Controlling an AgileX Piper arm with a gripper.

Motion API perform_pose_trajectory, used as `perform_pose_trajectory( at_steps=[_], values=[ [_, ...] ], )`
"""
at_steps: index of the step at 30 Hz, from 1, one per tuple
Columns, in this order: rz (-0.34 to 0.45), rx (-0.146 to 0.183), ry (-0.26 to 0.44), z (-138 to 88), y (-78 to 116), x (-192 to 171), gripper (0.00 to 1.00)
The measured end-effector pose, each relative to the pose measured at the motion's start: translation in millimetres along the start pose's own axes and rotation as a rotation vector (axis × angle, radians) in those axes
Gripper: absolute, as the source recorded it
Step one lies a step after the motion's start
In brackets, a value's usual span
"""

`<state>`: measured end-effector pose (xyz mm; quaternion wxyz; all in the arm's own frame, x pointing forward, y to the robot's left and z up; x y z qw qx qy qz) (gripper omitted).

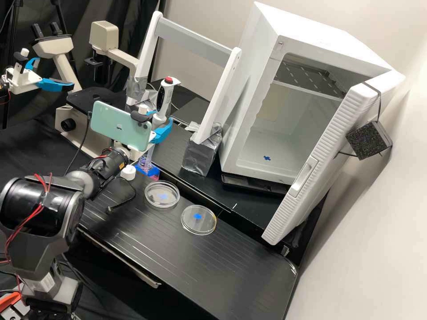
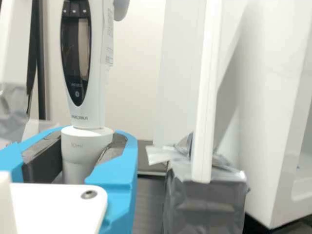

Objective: Use the pipette

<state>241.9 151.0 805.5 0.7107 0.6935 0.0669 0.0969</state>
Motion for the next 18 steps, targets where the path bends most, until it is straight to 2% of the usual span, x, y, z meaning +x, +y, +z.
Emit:
perform_pose_trajectory(
  at_steps=[9,18],
  values=[
    [0.001,0.005,-0.019,6.1,-13.4,-6.9,0.00],
    [0.000,0.002,-0.018,6.7,-15.1,-7.7,0.00]
  ],
)
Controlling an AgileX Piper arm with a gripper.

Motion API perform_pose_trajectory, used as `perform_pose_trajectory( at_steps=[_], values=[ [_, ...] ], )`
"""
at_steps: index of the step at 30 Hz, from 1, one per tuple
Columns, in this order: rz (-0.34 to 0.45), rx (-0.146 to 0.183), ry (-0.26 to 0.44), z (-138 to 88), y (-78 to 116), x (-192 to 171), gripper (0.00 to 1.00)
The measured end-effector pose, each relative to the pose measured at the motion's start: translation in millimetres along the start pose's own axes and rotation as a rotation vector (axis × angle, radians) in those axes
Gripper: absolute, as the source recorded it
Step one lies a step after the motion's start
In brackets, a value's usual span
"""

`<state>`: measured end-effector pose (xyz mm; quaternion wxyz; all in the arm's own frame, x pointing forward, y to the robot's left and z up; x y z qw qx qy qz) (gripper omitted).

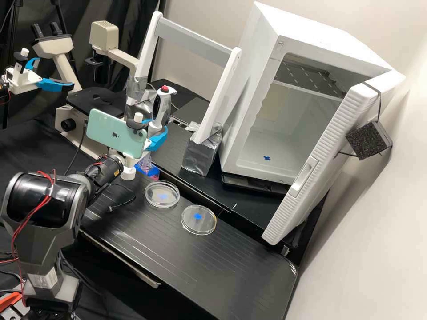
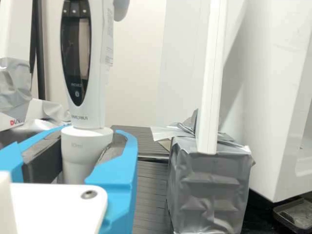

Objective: Use the pipette

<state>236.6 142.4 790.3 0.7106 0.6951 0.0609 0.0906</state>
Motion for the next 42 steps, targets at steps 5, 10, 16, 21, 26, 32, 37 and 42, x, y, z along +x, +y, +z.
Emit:
perform_pose_trajectory(
  at_steps=[5,10,16,21,26,32,37,42],
  values=[
    [-0.004,0.004,0.006,-2.0,-1.5,-0.8,0.00],
    [0.002,0.005,0.022,-7.2,0.3,-3.7,0.00],
    [0.048,0.018,0.026,-13.7,14.9,-7.3,0.00],
    [0.093,0.052,0.045,-21.3,35.9,-9.4,0.00],
    [0.156,0.083,0.067,-28.8,59.5,-12.5,0.00],
    [0.173,0.115,0.096,-38.0,77.2,-19.4,0.00],
    [0.148,0.137,0.115,-39.3,93.4,-27.8,0.00],
    [0.143,0.184,0.146,-28.5,112.6,-40.8,0.00]
  ],
)
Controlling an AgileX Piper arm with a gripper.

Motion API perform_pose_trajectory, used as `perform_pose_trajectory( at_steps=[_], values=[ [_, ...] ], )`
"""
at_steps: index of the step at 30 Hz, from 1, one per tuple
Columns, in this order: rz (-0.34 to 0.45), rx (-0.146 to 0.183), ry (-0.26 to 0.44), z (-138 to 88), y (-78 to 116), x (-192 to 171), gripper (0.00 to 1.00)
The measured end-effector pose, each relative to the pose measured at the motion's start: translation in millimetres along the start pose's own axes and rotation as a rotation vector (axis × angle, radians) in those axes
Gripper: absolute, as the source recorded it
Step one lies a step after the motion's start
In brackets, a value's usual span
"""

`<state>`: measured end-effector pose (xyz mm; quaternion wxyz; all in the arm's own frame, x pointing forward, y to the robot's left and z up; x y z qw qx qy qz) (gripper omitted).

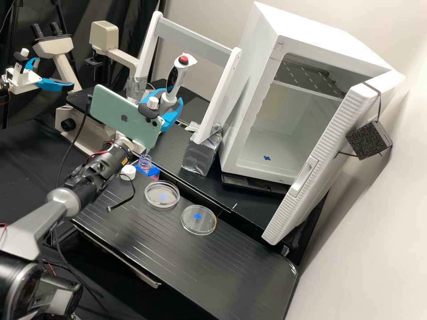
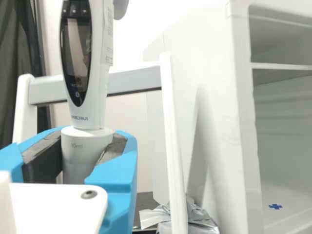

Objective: Use the pipette

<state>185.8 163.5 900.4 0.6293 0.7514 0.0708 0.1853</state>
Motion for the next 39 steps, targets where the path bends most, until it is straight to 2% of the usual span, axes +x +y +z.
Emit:
perform_pose_trajectory(
  at_steps=[4,5,7,14,19,22,28,30,32,36,39],
  values=[
    [0.043,0.011,0.026,12.0,20.5,-17.6,0.00],
    [0.053,-0.004,0.023,16.2,24.7,-22.3,0.00],
    [0.074,0.008,0.024,23.5,31.1,-29.9,0.00],
    [0.173,-0.055,0.030,44.4,41.1,-50.4,0.00],
    [0.240,-0.086,0.056,53.6,46.9,-57.7,0.00],
    [0.250,-0.100,0.075,57.4,46.6,-60.9,0.00],
    [0.199,-0.112,0.077,59.5,40.3,-60.5,0.00],
    [0.149,-0.090,0.096,58.2,33.1,-57.5,0.00],
    [0.107,-0.084,0.111,55.6,28.6,-54.0,0.00],
    [0.025,-0.134,0.108,48.4,25.7,-45.6,0.00],
    [0.042,-0.164,0.091,45.4,32.1,-44.1,0.00]
  ],
)
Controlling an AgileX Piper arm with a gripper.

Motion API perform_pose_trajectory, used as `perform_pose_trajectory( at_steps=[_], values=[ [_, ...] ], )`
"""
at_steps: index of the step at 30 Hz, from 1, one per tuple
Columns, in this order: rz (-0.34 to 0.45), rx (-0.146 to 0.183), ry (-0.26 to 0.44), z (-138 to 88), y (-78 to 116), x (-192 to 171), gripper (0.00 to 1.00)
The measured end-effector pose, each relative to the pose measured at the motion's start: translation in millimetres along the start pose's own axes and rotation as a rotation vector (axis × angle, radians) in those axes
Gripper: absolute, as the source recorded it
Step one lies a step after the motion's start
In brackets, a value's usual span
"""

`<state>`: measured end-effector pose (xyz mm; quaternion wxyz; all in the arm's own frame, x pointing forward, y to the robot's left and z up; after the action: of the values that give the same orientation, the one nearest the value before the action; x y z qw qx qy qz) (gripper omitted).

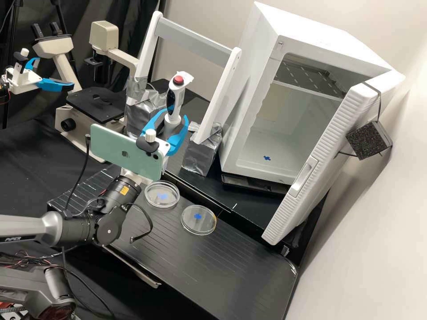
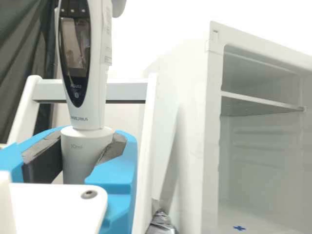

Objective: Use the pipette

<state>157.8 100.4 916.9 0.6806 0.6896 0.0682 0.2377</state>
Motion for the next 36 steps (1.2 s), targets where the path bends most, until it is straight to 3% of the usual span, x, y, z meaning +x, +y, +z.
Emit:
perform_pose_trajectory(
  at_steps=[10,13,17,22,36],
  values=[
    [0.096,-0.088,-0.023,0.2,24.7,2.2,0.00],
    [0.073,-0.106,0.018,0.2,22.9,3.2,0.00],
    [-0.033,-0.138,0.076,-2.6,11.1,5.3,0.00],
    [-0.110,-0.154,0.107,-5.4,1.8,6.2,0.00],
    [-0.131,-0.145,0.088,1.7,-4.2,0.8,0.00]
  ],
)
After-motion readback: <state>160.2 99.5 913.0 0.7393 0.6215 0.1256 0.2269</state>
